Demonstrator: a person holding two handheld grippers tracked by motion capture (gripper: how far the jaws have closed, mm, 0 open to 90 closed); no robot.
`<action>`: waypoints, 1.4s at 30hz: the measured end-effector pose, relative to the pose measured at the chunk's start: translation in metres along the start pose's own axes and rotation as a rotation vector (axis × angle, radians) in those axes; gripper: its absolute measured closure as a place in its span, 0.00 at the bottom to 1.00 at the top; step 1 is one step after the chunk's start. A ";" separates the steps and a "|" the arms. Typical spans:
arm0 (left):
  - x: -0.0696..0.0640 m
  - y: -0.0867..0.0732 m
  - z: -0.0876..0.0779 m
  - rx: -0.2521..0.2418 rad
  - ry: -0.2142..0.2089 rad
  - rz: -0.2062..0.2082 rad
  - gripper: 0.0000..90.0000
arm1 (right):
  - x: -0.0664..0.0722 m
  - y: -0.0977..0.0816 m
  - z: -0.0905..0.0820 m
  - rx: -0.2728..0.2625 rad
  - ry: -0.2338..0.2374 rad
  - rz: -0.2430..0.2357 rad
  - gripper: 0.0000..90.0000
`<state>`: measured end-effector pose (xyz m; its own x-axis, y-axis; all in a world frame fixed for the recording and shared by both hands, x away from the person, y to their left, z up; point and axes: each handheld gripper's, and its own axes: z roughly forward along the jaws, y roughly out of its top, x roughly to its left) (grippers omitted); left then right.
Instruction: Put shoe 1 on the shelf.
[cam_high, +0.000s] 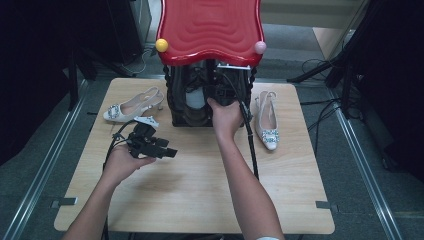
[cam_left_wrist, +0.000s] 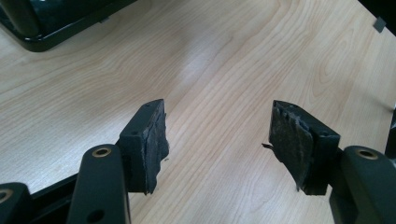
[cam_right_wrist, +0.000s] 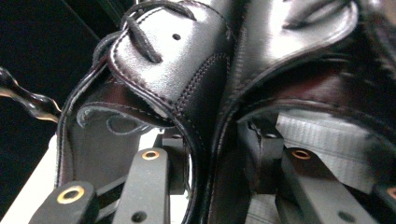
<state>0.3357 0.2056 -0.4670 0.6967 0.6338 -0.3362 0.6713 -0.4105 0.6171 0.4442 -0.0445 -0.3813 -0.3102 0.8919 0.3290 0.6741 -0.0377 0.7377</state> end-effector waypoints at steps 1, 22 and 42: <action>0.000 0.000 0.000 0.000 -0.001 0.000 0.41 | -0.001 0.000 0.000 -0.001 0.006 0.004 0.73; 0.001 0.001 -0.002 -0.011 -0.006 -0.009 0.41 | -0.017 -0.005 -0.037 -0.002 0.156 -0.062 0.62; -0.002 0.007 -0.014 -0.045 -0.013 -0.037 0.78 | -0.034 -0.033 -0.097 -0.006 0.323 -0.239 0.57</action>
<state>0.3359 0.2105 -0.4523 0.6749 0.6396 -0.3680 0.6848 -0.3571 0.6353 0.3675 -0.1175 -0.3592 -0.6530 0.6886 0.3154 0.5539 0.1503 0.8189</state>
